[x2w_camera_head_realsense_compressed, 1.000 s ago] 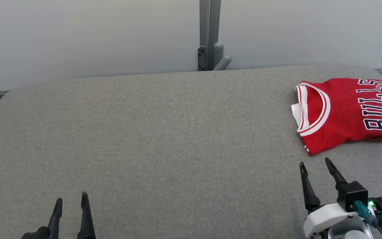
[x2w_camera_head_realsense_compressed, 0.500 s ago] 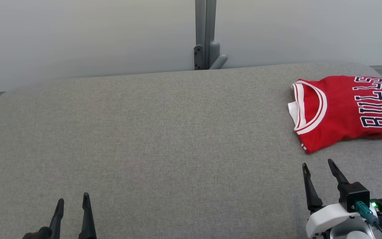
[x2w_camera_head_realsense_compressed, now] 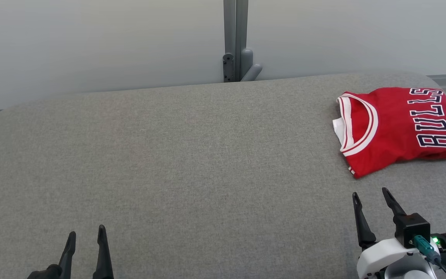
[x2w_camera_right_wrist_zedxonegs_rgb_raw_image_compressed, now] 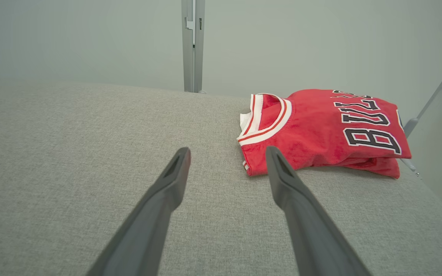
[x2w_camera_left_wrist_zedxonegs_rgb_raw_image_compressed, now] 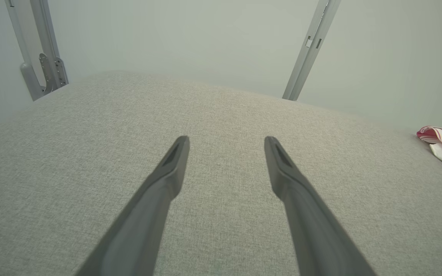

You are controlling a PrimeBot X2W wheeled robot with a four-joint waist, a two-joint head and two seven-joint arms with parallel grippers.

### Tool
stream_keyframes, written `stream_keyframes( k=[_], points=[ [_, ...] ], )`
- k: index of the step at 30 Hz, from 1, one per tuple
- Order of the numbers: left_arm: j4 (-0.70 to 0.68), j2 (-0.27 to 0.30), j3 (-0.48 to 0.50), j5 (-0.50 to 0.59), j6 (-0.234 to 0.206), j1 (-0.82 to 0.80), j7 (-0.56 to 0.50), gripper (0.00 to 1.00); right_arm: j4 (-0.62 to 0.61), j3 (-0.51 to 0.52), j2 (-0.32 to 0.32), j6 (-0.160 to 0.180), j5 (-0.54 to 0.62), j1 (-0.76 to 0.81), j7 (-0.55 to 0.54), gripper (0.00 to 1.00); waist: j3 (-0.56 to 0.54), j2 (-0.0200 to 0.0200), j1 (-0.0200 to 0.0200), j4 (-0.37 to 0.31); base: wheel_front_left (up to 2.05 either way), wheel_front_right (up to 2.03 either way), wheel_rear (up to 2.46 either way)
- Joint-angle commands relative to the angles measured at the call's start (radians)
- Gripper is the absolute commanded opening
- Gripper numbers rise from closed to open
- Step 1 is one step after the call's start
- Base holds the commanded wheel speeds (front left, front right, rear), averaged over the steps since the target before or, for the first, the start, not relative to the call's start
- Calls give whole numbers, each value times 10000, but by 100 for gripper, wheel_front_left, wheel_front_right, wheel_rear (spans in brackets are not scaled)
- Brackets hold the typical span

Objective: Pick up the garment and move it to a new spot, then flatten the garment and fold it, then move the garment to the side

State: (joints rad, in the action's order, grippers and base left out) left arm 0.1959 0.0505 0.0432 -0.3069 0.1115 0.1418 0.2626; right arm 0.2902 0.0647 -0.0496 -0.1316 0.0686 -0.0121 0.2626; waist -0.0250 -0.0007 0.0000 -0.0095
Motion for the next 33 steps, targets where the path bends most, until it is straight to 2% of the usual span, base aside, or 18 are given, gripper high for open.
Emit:
stream_keyframes(
  k=[1,8,10,20,21,27,33],
  points=[
    [-18,10,6,31,18,-102,25,100,23,6,-20,21,51,-80,28,100,0,7,0,-1,0,0,0],
    [6,10,2,46,13,-92,25,100,39,27,-20,21,35,-82,28,100,-2,7,0,3,0,0,0],
    [12,4,-58,57,-28,-68,16,100,24,63,-40,24,13,-5,28,100,-47,7,0,629,0,0,0],
    [17,21,-19,58,15,55,14,100,-85,-88,-23,16,164,81,28,100,-82,7,0,647,0,0,0],
    [40,-15,-36,38,0,12,13,0,-48,-117,8,6,142,5,-2,0,-82,0,0,646,0,0,0],
    [582,-79,-89,-6,0,88,8,0,507,-120,128,-2,110,268,-69,0,-83,0,0,648,0,0,0],
    [590,-71,-10,-1097,17,-150,-319,0,514,39,115,-1,-1278,76,-476,0,-66,0,0,621,0,0,0]
  ],
)
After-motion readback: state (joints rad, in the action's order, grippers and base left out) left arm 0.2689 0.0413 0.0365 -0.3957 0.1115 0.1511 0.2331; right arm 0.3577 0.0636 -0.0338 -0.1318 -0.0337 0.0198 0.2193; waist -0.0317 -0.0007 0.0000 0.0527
